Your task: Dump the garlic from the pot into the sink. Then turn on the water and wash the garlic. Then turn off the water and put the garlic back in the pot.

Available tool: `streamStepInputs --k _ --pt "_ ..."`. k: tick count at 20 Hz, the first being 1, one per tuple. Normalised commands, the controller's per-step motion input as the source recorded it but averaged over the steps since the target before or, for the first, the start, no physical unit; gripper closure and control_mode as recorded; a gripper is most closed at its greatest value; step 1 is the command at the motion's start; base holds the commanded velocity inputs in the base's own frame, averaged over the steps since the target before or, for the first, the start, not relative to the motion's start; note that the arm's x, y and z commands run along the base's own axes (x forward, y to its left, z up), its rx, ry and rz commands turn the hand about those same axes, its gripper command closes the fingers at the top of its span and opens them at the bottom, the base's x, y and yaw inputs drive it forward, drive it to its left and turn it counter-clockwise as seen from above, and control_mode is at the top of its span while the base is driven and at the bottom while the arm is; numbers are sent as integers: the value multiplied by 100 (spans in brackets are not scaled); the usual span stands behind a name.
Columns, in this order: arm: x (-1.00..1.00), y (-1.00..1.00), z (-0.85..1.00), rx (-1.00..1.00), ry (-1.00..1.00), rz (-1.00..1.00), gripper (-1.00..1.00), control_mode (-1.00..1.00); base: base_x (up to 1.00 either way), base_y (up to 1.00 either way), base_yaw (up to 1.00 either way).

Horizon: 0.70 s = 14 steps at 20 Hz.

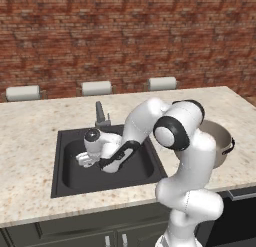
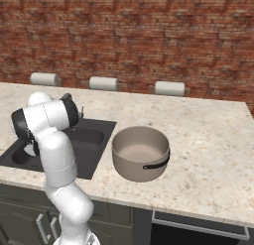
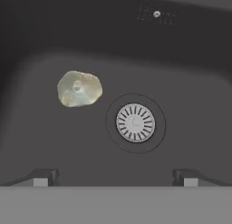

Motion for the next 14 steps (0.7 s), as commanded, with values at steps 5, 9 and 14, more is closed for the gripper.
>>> streamStepInputs --k 5,9,14 --pt "22 11 -33 2 0 0 -100 -100 0 0 0" --pt "11 21 -26 0 0 0 -100 -100 0 0 0" --pt "25 18 -6 0 0 0 -100 -100 0 0 0"
